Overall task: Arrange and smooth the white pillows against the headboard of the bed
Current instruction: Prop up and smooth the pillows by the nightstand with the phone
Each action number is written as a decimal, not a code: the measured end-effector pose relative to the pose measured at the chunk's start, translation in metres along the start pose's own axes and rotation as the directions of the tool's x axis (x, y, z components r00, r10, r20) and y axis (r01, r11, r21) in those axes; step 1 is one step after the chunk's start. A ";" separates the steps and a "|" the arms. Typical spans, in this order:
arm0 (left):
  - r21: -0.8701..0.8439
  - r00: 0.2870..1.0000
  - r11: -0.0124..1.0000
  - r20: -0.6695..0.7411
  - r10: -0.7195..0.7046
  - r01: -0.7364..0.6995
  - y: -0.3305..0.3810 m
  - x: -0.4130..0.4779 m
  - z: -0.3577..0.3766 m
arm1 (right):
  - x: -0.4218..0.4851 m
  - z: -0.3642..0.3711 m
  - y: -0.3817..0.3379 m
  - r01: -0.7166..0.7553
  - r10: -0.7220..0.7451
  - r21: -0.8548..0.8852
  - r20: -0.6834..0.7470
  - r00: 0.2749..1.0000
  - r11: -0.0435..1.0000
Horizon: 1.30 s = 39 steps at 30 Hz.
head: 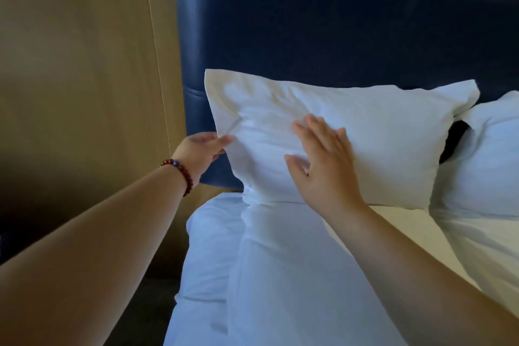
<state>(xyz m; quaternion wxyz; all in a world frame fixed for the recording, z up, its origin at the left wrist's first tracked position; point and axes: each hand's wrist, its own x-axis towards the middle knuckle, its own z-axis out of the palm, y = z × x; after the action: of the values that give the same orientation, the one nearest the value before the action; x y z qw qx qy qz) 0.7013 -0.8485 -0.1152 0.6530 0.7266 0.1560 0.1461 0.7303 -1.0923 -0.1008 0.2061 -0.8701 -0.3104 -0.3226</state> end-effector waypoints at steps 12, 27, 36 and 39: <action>-0.265 0.877 0.849 0.291 -0.382 0.457 -0.095 -0.038 0.050 | -0.063 0.024 -0.007 0.097 -0.094 -0.017 0.140 0.986 0.995; -0.340 0.908 0.842 0.163 -0.387 0.420 -0.107 -0.056 0.049 | -0.088 0.039 -0.006 0.050 -0.056 0.057 0.095 0.994 0.997; -0.424 0.823 0.709 0.210 -0.528 0.563 -0.132 -0.093 0.041 | -0.094 0.041 -0.005 0.037 -0.035 -0.010 0.105 0.994 0.999; -0.293 0.776 0.721 0.303 -0.553 0.628 -0.149 -0.124 0.032 | -0.108 0.035 -0.012 -0.011 0.016 -0.027 0.164 0.986 1.000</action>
<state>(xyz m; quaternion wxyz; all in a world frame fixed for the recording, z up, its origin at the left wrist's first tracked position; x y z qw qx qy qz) 0.5964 -0.9143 -0.2679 0.8042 0.5090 0.2846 -0.1150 0.6730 -1.1080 -0.1985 0.1708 -0.8984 -0.3161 -0.2525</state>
